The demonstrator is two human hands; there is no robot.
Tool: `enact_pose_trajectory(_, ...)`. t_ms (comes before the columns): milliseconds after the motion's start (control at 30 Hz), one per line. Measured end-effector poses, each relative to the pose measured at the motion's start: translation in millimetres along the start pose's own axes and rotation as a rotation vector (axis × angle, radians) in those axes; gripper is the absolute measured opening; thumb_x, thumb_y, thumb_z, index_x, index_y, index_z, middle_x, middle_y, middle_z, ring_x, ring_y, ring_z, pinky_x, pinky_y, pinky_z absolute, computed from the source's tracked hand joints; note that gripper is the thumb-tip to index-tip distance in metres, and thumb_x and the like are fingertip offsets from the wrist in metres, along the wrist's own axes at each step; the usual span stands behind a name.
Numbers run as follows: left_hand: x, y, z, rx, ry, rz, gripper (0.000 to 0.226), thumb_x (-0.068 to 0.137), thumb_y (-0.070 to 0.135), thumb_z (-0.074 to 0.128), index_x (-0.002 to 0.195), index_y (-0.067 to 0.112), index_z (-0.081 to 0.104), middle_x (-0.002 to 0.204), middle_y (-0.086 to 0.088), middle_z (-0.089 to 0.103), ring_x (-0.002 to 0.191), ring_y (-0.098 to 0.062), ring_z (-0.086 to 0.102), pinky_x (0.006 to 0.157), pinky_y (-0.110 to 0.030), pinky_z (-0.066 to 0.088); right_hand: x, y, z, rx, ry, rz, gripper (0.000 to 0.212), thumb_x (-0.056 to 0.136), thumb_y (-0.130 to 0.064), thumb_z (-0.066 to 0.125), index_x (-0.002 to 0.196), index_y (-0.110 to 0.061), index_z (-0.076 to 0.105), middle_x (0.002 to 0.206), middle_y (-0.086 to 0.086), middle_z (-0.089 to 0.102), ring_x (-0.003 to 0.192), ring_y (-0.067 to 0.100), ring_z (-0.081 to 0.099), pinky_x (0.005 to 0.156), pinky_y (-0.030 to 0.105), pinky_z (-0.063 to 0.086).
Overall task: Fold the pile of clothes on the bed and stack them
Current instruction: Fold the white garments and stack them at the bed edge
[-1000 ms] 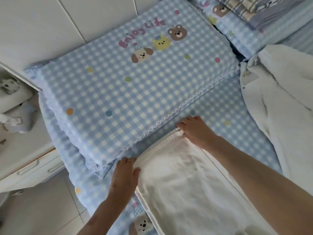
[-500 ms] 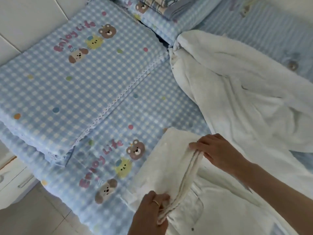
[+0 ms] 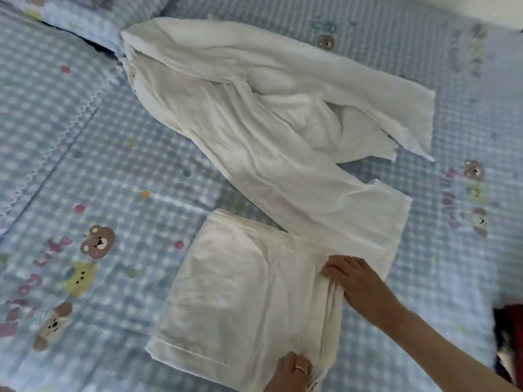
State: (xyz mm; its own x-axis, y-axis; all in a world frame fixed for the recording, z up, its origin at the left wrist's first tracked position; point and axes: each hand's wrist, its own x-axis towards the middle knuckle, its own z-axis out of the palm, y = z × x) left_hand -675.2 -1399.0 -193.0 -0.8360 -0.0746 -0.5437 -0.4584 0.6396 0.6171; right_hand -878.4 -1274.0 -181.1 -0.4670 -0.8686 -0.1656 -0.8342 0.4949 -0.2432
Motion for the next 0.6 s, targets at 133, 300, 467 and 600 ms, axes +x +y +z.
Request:
enact_pose_trajectory(133,-15,8,28,-0.085,-0.099,0.009,0.007,0.068,0.029,0.043,0.064,0.023,0.042,0.063,0.013,0.057,0.063,0.001,0.051,0.056,-0.008,0.04,-21,5,23,0.029,-0.157,0.261,0.041,0.073,0.01,0.066,0.109,-0.009,0.067,0.121,0.008,0.062,0.118,0.023,0.057,0.095,0.028,0.047)
enact_pose_trajectory(300,3,-9,-8,0.022,-0.049,0.034,0.048,0.097,0.039,0.029,0.094,0.022,0.074,0.105,-0.002,0.07,0.103,-0.008,0.063,0.086,-0.011,0.041,-11,-69,41,0.142,0.262,0.555,0.039,0.09,-0.007,0.044,0.127,-0.007,0.057,0.141,0.015,0.048,0.133,0.032,0.04,0.107,0.048,0.032)
enact_pose_trajectory(467,49,-92,-75,0.253,0.343,0.087,0.055,0.1,0.039,0.013,0.15,0.018,0.015,0.156,-0.004,0.016,0.146,-0.016,0.007,0.112,-0.032,0.015,33,-139,106,0.163,0.13,0.439,0.054,0.099,-0.04,0.012,0.145,-0.018,0.029,0.152,0.003,0.021,0.145,0.022,0.009,0.109,0.049,0.015)
enact_pose_trajectory(600,91,-169,-102,0.548,0.198,0.174,0.063,0.098,0.049,0.019,0.148,0.012,0.021,0.159,-0.002,0.005,0.145,-0.021,0.014,0.113,-0.037,0.017,25,-101,138,0.113,0.021,0.447,0.055,0.1,-0.039,0.015,0.135,-0.018,0.051,0.153,0.0,0.03,0.143,0.018,0.02,0.109,0.046,0.02)
